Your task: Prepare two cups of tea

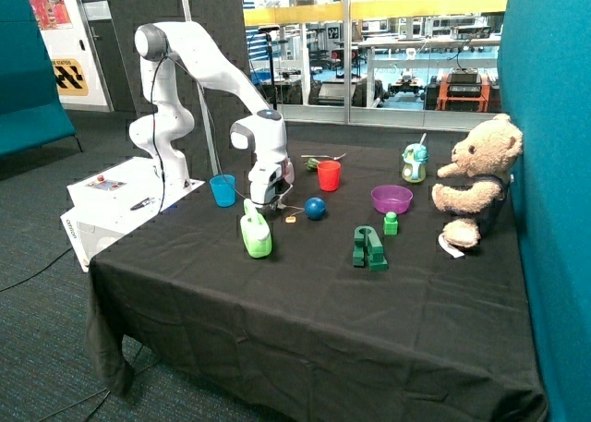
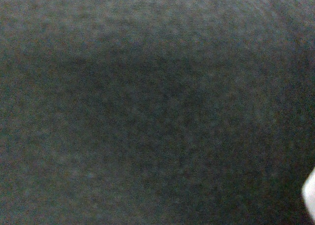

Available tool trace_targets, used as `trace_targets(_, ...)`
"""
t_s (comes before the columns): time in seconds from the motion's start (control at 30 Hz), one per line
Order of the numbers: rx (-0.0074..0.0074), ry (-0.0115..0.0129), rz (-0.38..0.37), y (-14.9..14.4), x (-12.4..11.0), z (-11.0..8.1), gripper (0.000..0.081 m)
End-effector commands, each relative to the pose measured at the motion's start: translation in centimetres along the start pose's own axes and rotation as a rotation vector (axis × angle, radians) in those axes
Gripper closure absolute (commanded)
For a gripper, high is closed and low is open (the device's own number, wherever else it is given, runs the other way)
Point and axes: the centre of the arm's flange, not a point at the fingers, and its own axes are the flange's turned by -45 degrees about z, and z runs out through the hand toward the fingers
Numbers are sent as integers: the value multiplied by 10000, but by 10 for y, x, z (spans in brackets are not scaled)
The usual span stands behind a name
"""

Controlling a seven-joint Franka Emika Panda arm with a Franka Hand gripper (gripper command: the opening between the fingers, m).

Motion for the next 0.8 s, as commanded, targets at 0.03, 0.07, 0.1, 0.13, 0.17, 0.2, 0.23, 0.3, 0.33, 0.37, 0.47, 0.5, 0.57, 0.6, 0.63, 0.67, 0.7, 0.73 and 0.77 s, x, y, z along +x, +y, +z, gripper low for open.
trace_targets(0.03, -7, -40, -335, -6, -3, -22, 808)
trace_targets(0.07, -7, -40, -345, -7, -3, -24, 808)
trace_targets(0.1, -6, -40, -419, -9, -4, -27, 808)
trace_targets(0.13, -6, -40, -488, -10, -5, -30, 808)
trace_targets(0.17, -6, -40, -535, -11, -6, -33, 808)
trace_targets(0.2, -6, -40, -581, -13, -7, -36, 808)
trace_targets(0.23, -6, -40, -653, -14, -8, -40, 808)
trace_targets(0.3, -6, -40, -847, -19, -12, -48, 808)
trace_targets(0.33, -5, -40, -949, -21, -13, -52, 808)
trace_targets(0.37, -5, -40, -1041, -24, -15, -55, 808)
trace_targets(0.47, -5, -40, -1270, -30, -22, -65, 808)
trace_targets(0.5, -5, -40, -1393, -33, -25, -68, 808)
trace_targets(0.57, -4, -40, -1526, -36, -31, -74, 808)
trace_targets(0.6, -4, -40, -1603, -38, -33, -76, 808)
trace_targets(0.63, -4, -40, -1705, -39, -37, -78, 808)
trace_targets(0.67, -4, -40, -1796, -41, -40, -81, 808)
trace_targets(0.7, -4, -40, -1855, -42, -43, -83, 808)
trace_targets(0.73, -3, -40, -1925, -43, -46, -84, 808)
trace_targets(0.77, -3, -40, -1994, -43, -49, -86, 808)
